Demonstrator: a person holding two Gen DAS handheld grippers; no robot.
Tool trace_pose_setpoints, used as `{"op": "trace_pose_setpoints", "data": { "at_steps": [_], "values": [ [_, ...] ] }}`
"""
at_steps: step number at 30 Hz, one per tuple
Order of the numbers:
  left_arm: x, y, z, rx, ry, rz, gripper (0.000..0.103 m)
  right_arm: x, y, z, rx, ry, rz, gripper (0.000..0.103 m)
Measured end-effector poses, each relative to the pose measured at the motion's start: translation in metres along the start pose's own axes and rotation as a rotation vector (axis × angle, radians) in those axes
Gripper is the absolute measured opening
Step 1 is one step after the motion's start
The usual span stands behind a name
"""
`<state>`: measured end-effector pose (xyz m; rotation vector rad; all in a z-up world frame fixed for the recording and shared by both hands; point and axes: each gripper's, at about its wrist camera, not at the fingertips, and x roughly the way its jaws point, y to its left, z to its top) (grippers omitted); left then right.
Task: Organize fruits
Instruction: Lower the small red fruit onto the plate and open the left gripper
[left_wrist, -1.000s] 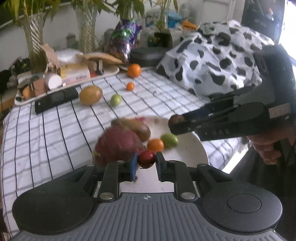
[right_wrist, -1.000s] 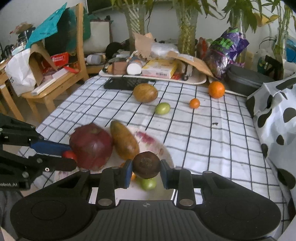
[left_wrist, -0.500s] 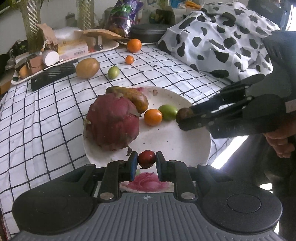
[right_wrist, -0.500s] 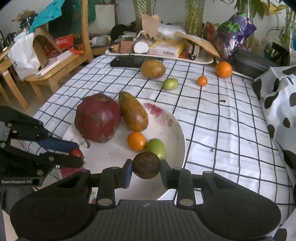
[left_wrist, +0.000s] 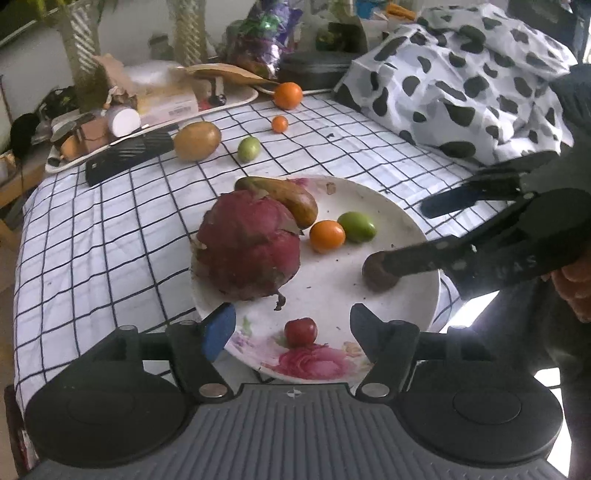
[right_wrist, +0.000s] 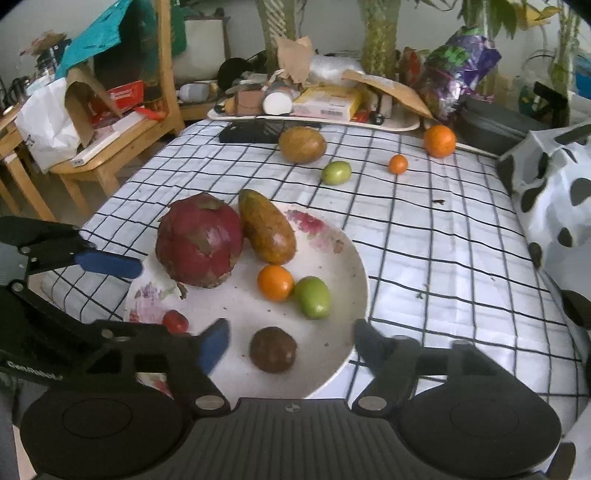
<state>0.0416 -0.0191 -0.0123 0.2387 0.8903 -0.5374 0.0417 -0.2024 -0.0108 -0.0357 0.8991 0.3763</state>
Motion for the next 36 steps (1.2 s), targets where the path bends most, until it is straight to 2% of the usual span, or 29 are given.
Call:
{"op": "trace_pose_setpoints", "data": {
  "at_steps": [4, 8, 14, 36],
  "values": [
    [-0.007, 0.002, -0.004, -0.041, 0.001, 0.019, 0.067, -0.006, 0.002, -0.006, 0.012, -0.001, -0.056, 0.099],
    [-0.012, -0.001, -0.006, -0.063, 0.002, 0.032, 0.067, -0.010, 0.005, -0.012, 0.022, 0.004, -0.092, 0.103],
    [-0.012, -0.011, -0.006, -0.019, -0.006, 0.029, 0.067, -0.006, 0.009, -0.012, 0.004, 0.012, -0.127, 0.103],
    [-0.014, -0.008, -0.003, -0.039, -0.032, 0.038, 0.067, -0.005, 0.007, -0.009, 0.014, -0.001, -0.163, 0.103]
  ]
}}
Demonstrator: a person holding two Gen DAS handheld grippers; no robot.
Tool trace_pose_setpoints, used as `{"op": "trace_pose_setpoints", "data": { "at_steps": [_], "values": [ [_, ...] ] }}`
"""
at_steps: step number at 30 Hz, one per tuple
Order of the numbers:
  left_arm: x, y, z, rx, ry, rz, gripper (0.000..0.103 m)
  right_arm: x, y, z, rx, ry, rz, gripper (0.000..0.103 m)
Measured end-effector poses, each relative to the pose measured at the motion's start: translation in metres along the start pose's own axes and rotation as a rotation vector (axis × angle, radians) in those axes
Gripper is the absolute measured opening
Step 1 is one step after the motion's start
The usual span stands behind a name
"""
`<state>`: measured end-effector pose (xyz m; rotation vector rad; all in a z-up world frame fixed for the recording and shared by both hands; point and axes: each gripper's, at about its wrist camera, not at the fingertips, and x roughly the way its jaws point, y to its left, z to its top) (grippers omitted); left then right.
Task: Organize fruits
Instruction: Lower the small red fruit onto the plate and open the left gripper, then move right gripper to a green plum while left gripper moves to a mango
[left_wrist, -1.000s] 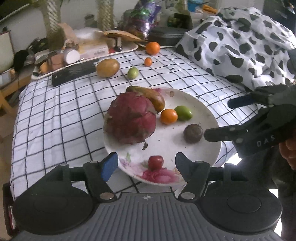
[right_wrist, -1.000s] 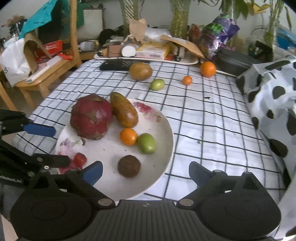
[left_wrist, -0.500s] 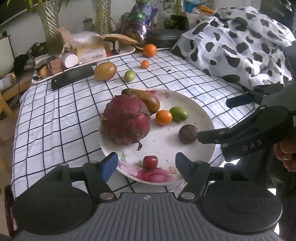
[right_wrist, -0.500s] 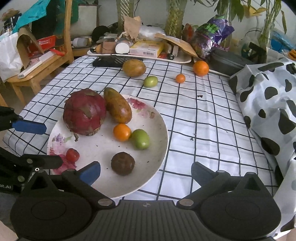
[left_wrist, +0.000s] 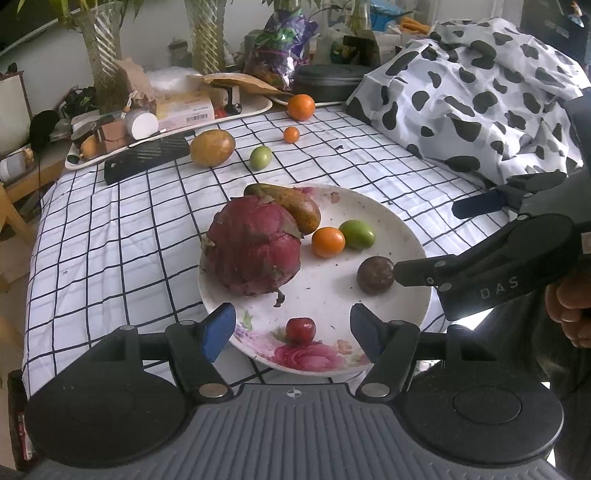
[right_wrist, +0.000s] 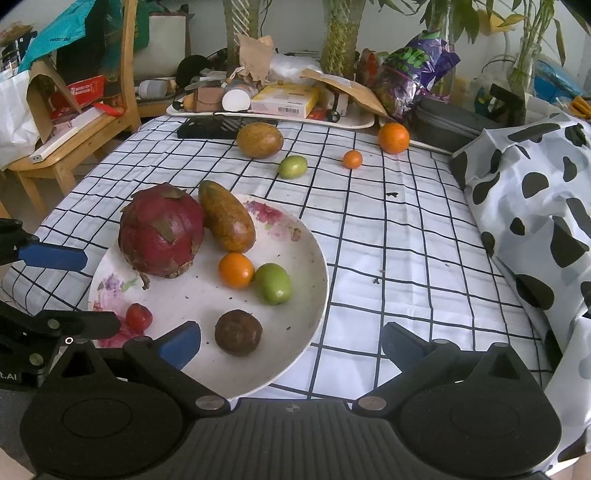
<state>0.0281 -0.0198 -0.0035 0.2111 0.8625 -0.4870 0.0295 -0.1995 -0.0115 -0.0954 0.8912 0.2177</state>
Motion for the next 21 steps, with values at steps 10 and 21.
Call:
{"op": "trace_pose_setpoints", "data": {
  "at_steps": [10, 21],
  "values": [
    [-0.003, 0.006, 0.003, -0.041, -0.022, 0.004, 0.067, 0.001, 0.001, 0.001, -0.008, -0.001, -0.016, 0.103],
    [-0.011, 0.013, 0.019, -0.029, -0.129, 0.002, 0.067, 0.007, 0.002, 0.005, -0.017, -0.013, -0.040, 0.103]
  ]
}}
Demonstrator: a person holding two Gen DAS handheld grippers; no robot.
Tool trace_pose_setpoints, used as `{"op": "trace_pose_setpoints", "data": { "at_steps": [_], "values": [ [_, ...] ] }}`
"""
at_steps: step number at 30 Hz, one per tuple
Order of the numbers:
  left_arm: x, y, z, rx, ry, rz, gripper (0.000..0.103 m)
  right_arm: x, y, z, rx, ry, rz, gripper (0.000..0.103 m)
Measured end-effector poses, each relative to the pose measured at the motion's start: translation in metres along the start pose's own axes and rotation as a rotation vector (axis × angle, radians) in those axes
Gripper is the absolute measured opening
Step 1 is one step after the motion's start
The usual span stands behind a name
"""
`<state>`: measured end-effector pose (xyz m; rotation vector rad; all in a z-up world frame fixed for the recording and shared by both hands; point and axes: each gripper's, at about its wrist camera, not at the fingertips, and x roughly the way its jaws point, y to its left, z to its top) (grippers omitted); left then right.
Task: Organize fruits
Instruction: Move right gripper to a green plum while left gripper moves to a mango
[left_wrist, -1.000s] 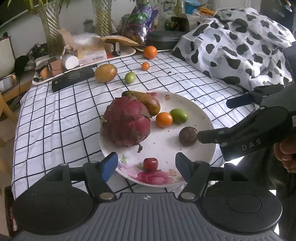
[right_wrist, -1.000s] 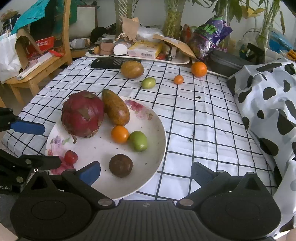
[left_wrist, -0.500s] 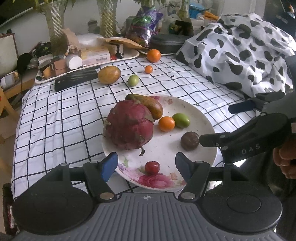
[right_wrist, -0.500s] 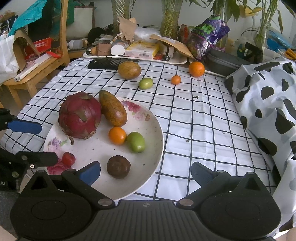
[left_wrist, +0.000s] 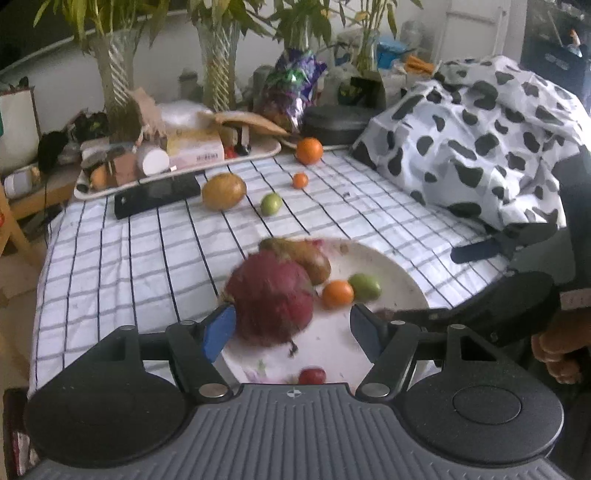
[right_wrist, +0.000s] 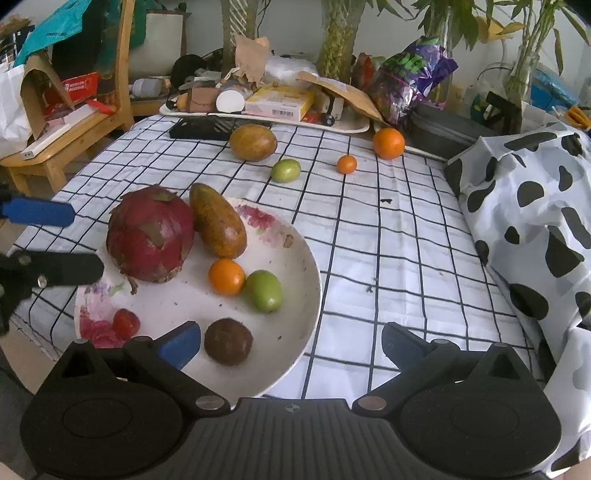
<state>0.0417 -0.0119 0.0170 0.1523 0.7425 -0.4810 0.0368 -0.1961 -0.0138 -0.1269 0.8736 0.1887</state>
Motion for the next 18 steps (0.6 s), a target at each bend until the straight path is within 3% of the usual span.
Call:
{"op": "trace_pose_setpoints", "data": {
  "at_steps": [11, 18],
  "values": [
    [0.019, 0.025, 0.020, -0.019, -0.012, 0.027, 0.067, 0.006, -0.020, 0.019, 0.085, -0.069, -0.021, 0.103],
    [0.034, 0.038, 0.032, -0.017, -0.008, 0.034, 0.067, 0.022, -0.032, 0.035, 0.108, -0.067, -0.021, 0.103]
  ]
}}
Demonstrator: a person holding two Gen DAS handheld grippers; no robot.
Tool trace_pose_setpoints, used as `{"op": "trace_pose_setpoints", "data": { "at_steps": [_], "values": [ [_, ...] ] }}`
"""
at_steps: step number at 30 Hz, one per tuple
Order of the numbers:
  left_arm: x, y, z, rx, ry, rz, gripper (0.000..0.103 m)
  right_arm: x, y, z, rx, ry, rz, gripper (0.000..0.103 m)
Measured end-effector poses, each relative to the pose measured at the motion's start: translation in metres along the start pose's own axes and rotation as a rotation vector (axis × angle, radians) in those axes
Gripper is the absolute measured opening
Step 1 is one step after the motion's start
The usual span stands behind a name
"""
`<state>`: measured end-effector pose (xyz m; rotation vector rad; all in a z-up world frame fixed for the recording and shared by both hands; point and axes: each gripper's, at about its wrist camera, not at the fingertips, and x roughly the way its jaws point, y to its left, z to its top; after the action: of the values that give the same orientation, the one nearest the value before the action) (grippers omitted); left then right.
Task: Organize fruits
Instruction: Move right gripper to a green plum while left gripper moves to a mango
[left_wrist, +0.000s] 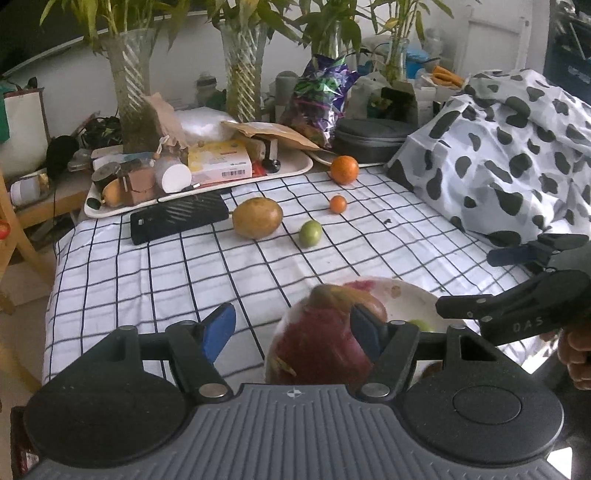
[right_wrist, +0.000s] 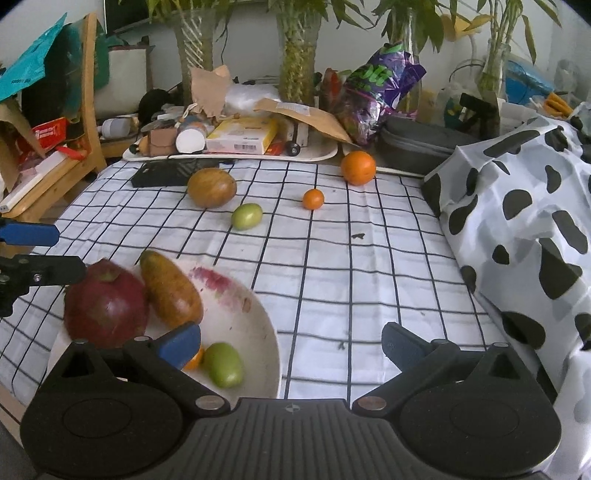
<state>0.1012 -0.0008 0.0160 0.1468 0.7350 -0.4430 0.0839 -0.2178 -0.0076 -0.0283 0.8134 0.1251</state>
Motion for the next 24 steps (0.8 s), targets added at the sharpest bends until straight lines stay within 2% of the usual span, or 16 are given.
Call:
{"op": "trace_pose_setpoints", "data": {
  "at_steps": [13, 24],
  "values": [
    [0.038, 0.012, 0.023, 0.048, 0.031, 0.016, 0.067, 0.033, -0.001, 0.034, -0.053, -0.009, 0.035, 0.103],
    [0.069, 0.023, 0.043, 0.077, 0.048, 0.035, 0.067, 0.068, 0.005, 0.060, -0.143, -0.001, 0.100, 0.101]
  ]
}}
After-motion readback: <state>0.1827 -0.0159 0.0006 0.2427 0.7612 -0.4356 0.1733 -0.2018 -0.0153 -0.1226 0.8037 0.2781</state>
